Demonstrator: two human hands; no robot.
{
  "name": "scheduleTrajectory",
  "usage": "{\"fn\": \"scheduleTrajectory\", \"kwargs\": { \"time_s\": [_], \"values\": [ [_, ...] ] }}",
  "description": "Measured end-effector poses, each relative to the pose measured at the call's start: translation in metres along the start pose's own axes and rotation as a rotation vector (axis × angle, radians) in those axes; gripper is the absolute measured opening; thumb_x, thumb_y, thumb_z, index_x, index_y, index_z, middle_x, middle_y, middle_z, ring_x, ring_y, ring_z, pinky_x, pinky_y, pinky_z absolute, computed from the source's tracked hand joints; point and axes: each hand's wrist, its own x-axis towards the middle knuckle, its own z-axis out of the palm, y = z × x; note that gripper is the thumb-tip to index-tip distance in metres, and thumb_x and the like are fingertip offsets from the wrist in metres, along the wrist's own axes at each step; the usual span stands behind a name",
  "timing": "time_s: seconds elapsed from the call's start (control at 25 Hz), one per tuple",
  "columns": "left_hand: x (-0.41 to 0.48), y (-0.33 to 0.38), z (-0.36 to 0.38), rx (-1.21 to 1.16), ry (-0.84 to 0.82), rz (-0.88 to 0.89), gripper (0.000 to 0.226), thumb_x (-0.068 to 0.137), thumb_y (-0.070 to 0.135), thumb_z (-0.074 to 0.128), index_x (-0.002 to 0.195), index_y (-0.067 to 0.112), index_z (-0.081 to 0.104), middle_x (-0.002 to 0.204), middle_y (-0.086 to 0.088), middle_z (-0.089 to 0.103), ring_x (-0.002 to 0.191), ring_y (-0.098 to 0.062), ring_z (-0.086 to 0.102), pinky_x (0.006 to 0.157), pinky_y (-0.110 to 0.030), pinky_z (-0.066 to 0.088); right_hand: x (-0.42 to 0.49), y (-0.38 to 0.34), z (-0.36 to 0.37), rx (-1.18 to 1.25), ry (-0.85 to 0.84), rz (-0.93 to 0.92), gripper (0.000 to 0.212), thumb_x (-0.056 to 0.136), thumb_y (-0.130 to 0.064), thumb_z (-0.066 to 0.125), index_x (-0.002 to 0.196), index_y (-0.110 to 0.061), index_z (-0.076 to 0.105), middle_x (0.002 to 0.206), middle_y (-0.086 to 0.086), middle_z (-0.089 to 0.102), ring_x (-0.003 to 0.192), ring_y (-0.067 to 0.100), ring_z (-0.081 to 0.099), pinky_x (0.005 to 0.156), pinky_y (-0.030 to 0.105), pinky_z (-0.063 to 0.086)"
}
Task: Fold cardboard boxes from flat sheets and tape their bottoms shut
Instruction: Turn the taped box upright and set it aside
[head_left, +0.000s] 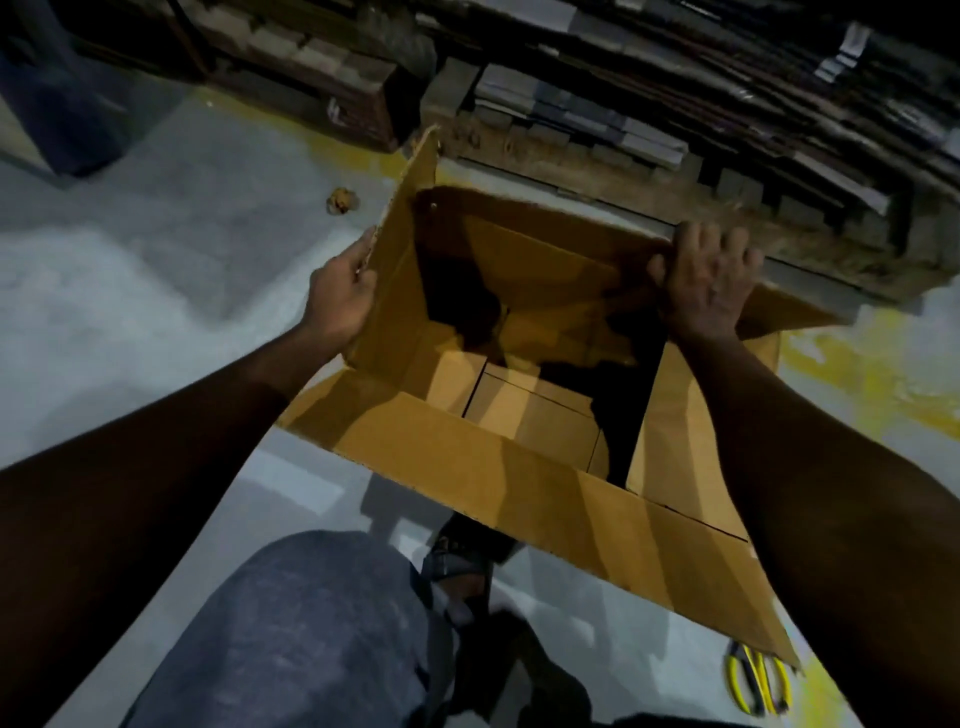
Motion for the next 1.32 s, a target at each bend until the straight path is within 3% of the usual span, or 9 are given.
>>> {"fn": "scheduleTrajectory", "kwargs": {
  "time_s": [0.2,0.28,0.36,0.52,0.72,0.88,1.0,1.12,1.32],
  "values": [
    [-0.003,-0.005,0.006,-0.067,0.054,-0.001,0.049,0.100,0.003,0.034,0.146,0.021,0.039,0.115,0.009,0.056,0.067,0.014,0.050,0.064,-0.006,0.039,0.044,-0.001,0.011,0.091,0.026,0.182,0.040,0.097,-0.032,0.050,0.127,-0.006,0.049,0.129,0.025,0.047,0.127,0.043,0.039,0.115,0.055,0.018],
    [-0.007,-0.007,0.012,-0.082,0.028,0.046,0.048,0.100,0.002,0.037,0.146,0.015,0.040,0.117,0.008,0.059,0.091,0.002,0.058,0.082,-0.020,0.044,0.058,0.001,0.020,0.102,-0.008,0.247,0.040,0.096,-0.028,0.052,0.131,-0.009,0.048,0.136,0.025,0.044,0.135,0.045,0.031,0.117,0.060,0.012],
    [-0.012,-0.010,0.025,0.013,-0.087,0.167,0.050,0.097,0.003,0.045,0.146,0.010,0.037,0.140,-0.005,0.050,0.127,-0.020,0.048,0.104,-0.028,0.036,0.068,0.003,0.026,0.139,-0.099,0.298,0.044,0.099,-0.027,0.047,0.141,-0.015,0.042,0.150,0.022,0.034,0.144,0.045,0.018,0.115,0.064,0.011],
    [-0.014,-0.022,0.056,0.453,-0.486,0.203,0.065,0.091,0.048,0.041,0.151,0.027,0.028,0.157,-0.011,0.024,0.140,-0.033,0.028,0.113,-0.043,0.028,0.064,0.015,0.034,0.160,-0.228,0.212,0.061,0.100,-0.041,0.038,0.155,-0.026,0.018,0.163,0.013,0.011,0.149,0.041,0.001,0.112,0.068,0.007],
    [-0.012,-0.033,0.061,0.737,-0.597,0.209,0.056,0.097,0.042,0.047,0.149,0.031,0.030,0.160,-0.007,0.010,0.140,-0.038,0.022,0.108,-0.049,0.032,0.040,0.028,0.023,0.067,0.024,0.103,0.045,0.097,-0.039,0.034,0.137,-0.020,0.044,0.135,0.018,0.047,0.129,0.040,0.039,0.111,0.058,0.021],
    [-0.012,-0.032,0.049,0.760,-0.780,0.210,0.070,0.090,0.069,0.034,0.149,0.032,0.030,0.162,-0.004,0.009,0.146,-0.029,0.015,0.112,-0.044,0.025,0.014,0.024,0.004,0.086,0.045,0.008,0.038,0.099,-0.041,0.032,0.116,-0.017,0.056,0.112,0.013,0.057,0.104,0.033,0.052,0.093,0.047,0.034],
    [-0.017,-0.031,0.033,0.741,-0.708,0.017,0.068,0.086,0.073,0.034,0.144,0.037,0.033,0.156,-0.007,0.024,0.137,-0.035,0.033,0.107,-0.047,0.034,-0.025,0.014,-0.010,0.106,-0.060,-0.018,0.036,0.099,-0.043,0.038,0.102,-0.015,0.061,0.099,0.013,0.062,0.090,0.033,0.057,0.082,0.044,0.039],
    [-0.031,-0.029,0.005,0.748,-0.629,-0.231,0.081,0.084,0.078,0.023,0.148,0.030,0.026,0.151,-0.019,0.030,0.130,-0.042,0.039,0.103,-0.046,0.039,-0.074,0.012,-0.012,0.218,-0.372,-0.127,0.045,0.099,-0.047,0.038,0.093,-0.016,0.069,0.093,0.015,0.069,0.087,0.036,0.065,0.072,0.040,0.048],
    [-0.051,-0.008,-0.041,0.288,-0.411,-0.565,0.039,0.093,0.042,0.050,0.113,0.008,0.052,0.109,-0.020,0.056,0.071,-0.033,0.065,0.048,-0.029,0.051,-0.116,0.011,-0.044,0.493,-0.706,0.044,0.049,0.098,-0.058,0.040,0.118,-0.021,0.065,0.113,0.014,0.066,0.102,0.033,0.061,0.086,0.042,0.051]
  ]
}}
